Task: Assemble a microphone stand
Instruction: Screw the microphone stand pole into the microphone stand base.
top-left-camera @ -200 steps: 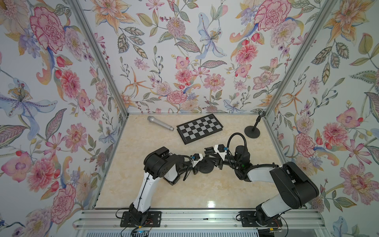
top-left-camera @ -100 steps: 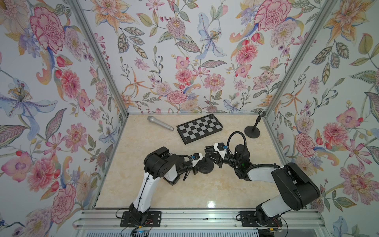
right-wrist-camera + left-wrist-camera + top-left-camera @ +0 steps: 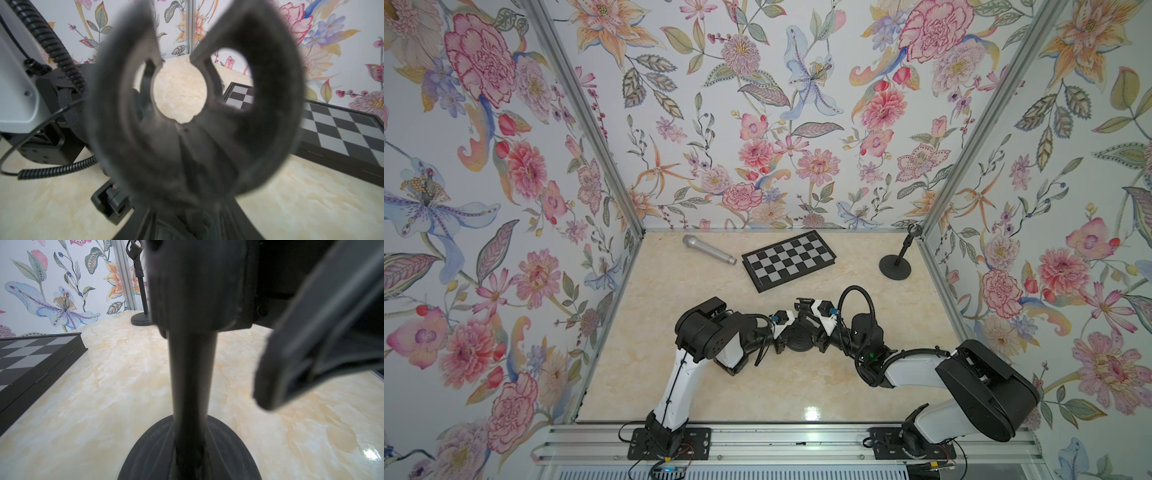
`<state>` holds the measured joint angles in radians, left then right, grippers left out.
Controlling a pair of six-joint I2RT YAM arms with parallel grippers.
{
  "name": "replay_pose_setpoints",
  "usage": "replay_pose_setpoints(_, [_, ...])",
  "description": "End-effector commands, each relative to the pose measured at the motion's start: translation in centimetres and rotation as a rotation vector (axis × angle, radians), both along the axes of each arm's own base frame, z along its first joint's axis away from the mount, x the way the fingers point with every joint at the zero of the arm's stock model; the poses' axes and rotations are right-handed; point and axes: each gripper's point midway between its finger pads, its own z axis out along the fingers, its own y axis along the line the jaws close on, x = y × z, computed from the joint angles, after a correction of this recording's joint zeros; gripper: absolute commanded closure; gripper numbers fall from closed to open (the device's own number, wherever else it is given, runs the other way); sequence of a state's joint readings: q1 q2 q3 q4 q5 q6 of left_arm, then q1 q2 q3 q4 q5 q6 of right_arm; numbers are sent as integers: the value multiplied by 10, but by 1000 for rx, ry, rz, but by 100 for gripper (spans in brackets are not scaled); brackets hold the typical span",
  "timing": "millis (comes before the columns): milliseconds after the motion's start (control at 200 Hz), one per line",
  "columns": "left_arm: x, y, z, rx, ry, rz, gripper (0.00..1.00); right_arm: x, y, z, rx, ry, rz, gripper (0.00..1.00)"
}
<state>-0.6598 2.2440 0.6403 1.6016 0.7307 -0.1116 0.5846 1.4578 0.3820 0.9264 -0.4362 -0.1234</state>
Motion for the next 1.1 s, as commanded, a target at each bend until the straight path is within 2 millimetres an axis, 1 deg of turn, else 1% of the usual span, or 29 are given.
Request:
replay_pose_setpoints(0, [-2,5,27,-90,-188,28,93,-27,6,17,-27,-16,320,51])
replay_pose_setpoints(110, [-3,5,26,-89,-189,25,92,-13,-4,30,-8,-44,338,50])
replay_pose_setpoints(225, [-3,5,26,-89,-190,25,91,-10,0,38,16,-47,385,50])
replay_pose_setpoints(320, [-3,5,26,-89,-188,24,91,-10,4,36,24,-30,423,50])
replay_pose_setpoints(450, [-2,4,27,-93,-186,26,90,1,7,31,21,-20,390,53])
replay_pose_setpoints(485, [-1,5,26,-92,-183,29,90,7,8,29,20,-13,362,56])
replay_pose_setpoints(520, [-1,4,25,-93,-182,31,89,13,9,27,20,-7,328,62])
replay_pose_setpoints(545, [-1,4,25,-93,-180,32,89,17,9,27,22,-5,301,69])
replay_pose_setpoints(560, [0,4,25,-93,-179,34,88,20,9,27,25,-4,285,74])
replay_pose_setpoints(565, [0,4,25,-93,-178,35,88,19,9,27,28,-1,286,78])
replay_pose_setpoints(570, [1,4,24,-92,-178,35,88,21,9,27,27,-4,274,78])
replay_pose_setpoints(585, [1,4,24,-93,-175,36,88,21,9,27,34,-2,264,84])
replay_pose_setpoints(590, [1,4,24,-93,-174,36,88,24,8,27,34,-5,249,84])
replay_pose_setpoints(596, [1,4,24,-93,-173,38,88,23,8,28,38,-6,249,87])
replay_pose_setpoints(646, [2,4,25,-95,-175,43,87,29,5,28,62,-11,168,99])
replay_pose_setpoints(671, [3,5,26,-96,-177,49,86,32,3,28,77,-16,116,100])
replay_pose_setpoints(741, [6,7,27,-94,-179,75,83,39,-7,20,101,0,-83,100])
replay_pose_setpoints(801, [8,8,24,-92,-168,84,79,37,-13,9,84,4,-256,100])
replay_pose_setpoints(816, [8,8,24,-92,-166,84,78,38,-17,5,73,6,-309,100])
replay_pose_setpoints(831, [8,8,25,-93,-166,83,78,31,-13,1,64,11,-334,100])
replay_pose_setpoints(876, [8,8,26,-95,-169,86,78,24,-14,-5,46,13,-423,100])
replay_pose_setpoints(921, [9,9,27,-93,-172,98,77,17,-12,-7,48,4,-478,100])
replay_pose_setpoints(966, [10,9,25,-90,-168,103,77,9,-6,-6,61,-4,-479,100])
replay_pose_setpoints(996, [10,9,22,-89,-160,102,77,6,-1,-6,68,-8,-452,100])
replay_pose_setpoints(1066, [9,8,24,-92,-165,94,78,0,6,-3,69,-17,-370,100])
replay_pose_setpoints(1096, [10,8,25,-92,-169,97,79,-3,9,2,68,-35,-310,91])
